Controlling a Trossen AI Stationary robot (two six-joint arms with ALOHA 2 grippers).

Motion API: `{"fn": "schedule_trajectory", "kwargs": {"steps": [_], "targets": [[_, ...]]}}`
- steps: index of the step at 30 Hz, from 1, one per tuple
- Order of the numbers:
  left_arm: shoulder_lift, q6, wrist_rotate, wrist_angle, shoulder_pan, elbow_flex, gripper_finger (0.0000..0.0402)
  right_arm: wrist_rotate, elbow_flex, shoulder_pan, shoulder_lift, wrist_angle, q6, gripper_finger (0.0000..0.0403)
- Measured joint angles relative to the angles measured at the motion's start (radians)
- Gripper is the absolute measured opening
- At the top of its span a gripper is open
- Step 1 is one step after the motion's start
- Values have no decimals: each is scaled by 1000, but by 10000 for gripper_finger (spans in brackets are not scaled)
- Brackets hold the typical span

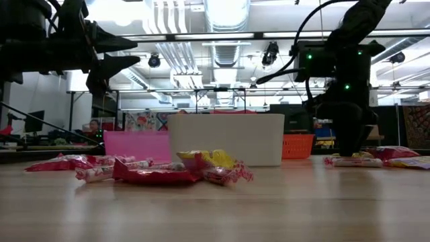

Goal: Sort candy
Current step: Put the yellow candy into the orange bin

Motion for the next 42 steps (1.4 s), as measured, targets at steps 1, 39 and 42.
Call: {"fn": "schedule_trajectory", "kwargs": {"steps": [1,39,42], "targets": [[0,0,0,0,0,0,151,1,0,0,2,1,0,158],[1,-18,0,0,0,0,151,-3,-5,-1,-23,37,10,148],[1,-19,0,0,0,0,151,-35,-5,-2,-24,45,0,148]]}}
